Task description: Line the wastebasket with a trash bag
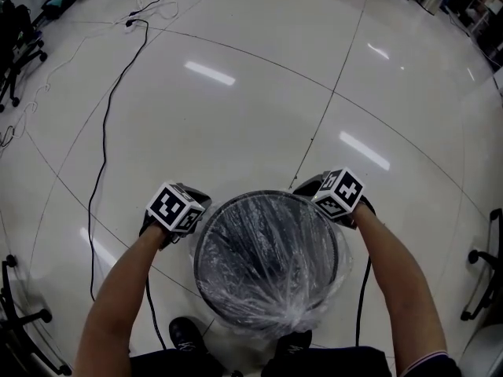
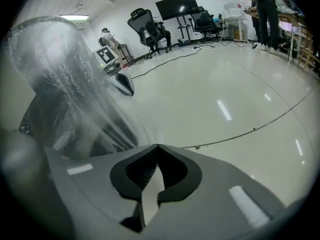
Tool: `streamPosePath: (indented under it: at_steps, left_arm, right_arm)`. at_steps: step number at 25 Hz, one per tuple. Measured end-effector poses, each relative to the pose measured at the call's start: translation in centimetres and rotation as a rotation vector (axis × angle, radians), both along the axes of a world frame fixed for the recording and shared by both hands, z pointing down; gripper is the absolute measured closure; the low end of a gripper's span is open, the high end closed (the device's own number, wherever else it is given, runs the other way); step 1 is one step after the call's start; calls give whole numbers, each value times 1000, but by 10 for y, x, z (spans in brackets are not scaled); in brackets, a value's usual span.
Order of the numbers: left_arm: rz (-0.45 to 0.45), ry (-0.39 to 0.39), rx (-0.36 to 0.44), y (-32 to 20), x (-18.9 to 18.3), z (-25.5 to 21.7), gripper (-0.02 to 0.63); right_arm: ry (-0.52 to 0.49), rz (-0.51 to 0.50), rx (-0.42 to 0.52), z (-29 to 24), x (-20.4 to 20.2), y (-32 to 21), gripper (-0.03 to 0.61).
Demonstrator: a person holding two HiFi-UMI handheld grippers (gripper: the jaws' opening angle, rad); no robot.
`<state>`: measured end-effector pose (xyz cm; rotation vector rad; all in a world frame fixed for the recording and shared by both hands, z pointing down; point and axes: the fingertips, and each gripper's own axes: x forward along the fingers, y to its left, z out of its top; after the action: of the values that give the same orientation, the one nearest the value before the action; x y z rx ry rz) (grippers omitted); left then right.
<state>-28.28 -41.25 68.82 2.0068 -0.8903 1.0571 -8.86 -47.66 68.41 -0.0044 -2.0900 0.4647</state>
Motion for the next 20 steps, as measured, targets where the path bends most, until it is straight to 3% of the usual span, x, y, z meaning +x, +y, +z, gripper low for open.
streamPosePath:
  at_steps: [20]
  left_arm:
    - [-29, -47, -64, 14, -8, 30, 603]
  right_arm:
    - [71, -13, -21, 31, 5, 1, 577]
